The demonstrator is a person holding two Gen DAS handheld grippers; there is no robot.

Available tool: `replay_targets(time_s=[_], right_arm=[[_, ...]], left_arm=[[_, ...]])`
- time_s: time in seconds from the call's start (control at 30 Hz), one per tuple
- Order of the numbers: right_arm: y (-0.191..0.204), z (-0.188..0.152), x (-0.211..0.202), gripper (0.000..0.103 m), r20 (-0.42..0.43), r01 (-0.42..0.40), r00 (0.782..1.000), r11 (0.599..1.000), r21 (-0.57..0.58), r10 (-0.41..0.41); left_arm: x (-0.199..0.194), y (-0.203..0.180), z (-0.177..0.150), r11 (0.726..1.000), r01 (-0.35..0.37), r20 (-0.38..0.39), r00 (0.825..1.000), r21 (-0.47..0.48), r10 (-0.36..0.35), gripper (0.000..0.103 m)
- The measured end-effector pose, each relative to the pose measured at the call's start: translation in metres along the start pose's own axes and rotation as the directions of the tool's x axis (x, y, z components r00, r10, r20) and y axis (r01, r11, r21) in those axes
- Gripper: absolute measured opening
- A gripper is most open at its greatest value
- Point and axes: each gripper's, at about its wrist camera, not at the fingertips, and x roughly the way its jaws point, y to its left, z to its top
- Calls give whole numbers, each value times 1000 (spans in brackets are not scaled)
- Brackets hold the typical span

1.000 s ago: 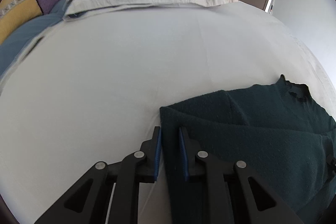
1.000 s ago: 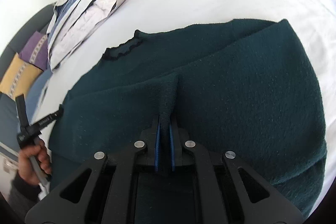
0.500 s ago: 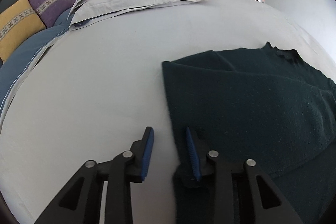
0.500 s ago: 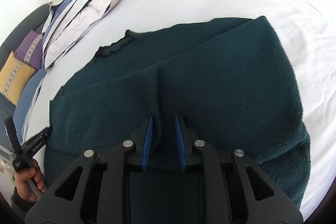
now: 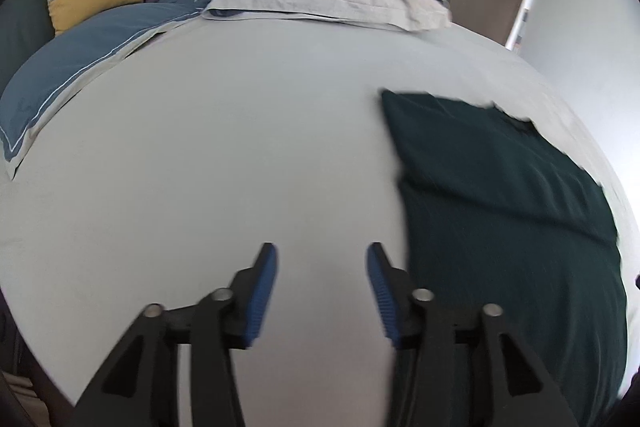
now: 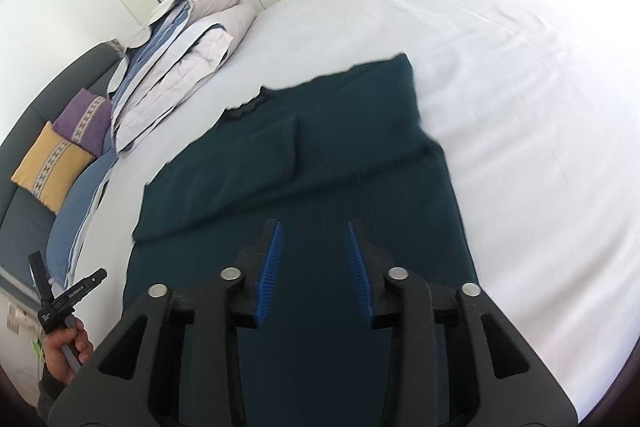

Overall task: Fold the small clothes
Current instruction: 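Grasp the sweater hem with both grippers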

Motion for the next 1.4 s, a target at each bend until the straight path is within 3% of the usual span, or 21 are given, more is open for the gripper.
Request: replay_targets(time_s=[0.07, 0.13, 0.3, 0.4, 0.6, 0.83, 1.03, 1.2, 1.4], right_arm=[[-5, -22, -17, 46, -6, 11, 1000, 1000, -8, -11], [-13, -49, -39, 59, -4, 25, 1000, 1000, -9, -25], [-49, -94, -86, 60, -21, 41, 999, 999, 32, -40], [-71, -109, -100, 60, -44, 49, 998, 997, 54, -46], [-109, -138, -104, 60, -166, 29, 986, 991, 128, -8], [-118, -172, -103, 55, -237, 15, 971, 991, 130, 17], [-130, -176, -109, 41, -257, 9, 966, 989, 147, 29], [-126, -172, -103, 24, -275, 14, 961, 989, 145, 27], [-123, -171, -101, 22, -284, 5, 958, 989, 151, 38]], left_arm=[[-15, -2, -20, 1000, 28, -16, 999, -3, -28, 72], [-27, -4, -42, 998, 58, -41, 997, -5, -59, 72], [-46, -13, -91, 990, 127, -139, 983, 67, -116, 72], [-52, -10, -111, 985, 165, -186, 971, 56, -152, 72], [-60, -7, -131, 972, 233, -242, 946, 44, -216, 72], [-57, 4, -136, 960, 282, -304, 915, 8, -266, 69], [-59, 13, -142, 956, 290, -324, 902, -39, -287, 60], [-56, 20, -141, 958, 280, -335, 898, -66, -285, 41], [-55, 19, -142, 956, 285, -355, 888, -74, -293, 38]])
